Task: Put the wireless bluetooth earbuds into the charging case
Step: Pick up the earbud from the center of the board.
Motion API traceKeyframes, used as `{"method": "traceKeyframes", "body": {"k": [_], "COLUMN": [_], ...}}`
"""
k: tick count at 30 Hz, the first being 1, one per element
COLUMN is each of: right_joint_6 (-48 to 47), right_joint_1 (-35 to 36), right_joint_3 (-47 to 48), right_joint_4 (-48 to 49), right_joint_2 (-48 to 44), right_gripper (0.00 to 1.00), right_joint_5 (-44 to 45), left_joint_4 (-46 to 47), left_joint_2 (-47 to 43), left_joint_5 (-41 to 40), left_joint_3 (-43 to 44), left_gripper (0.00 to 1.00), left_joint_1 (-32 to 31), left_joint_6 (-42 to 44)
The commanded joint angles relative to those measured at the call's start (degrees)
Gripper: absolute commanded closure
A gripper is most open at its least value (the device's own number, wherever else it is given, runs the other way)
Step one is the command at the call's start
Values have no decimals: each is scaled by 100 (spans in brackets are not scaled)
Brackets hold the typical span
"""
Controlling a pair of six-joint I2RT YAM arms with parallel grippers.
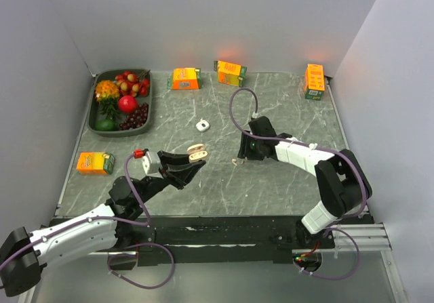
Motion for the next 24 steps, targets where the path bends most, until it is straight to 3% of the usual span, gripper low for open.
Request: {"method": "traceKeyframes", "body": {"k": [1,24], "right_joint_6": [-3,-38], "right_joint_1": [-41,-138], "right_joint_3": [6,-179], "right_joint_4": [168,273], "right_joint_2": [180,348], "right_gripper": [49,56], "right_joint_5": [-91,-108], "left_joint_4": [164,173], "left_joint_2": [73,125], "left_joint_5": [6,24], "left_joint_3": [75,66], "left_gripper": [99,99], "left_joint_1": [-24,-24], "left_joint_6": [-62,-141]}}
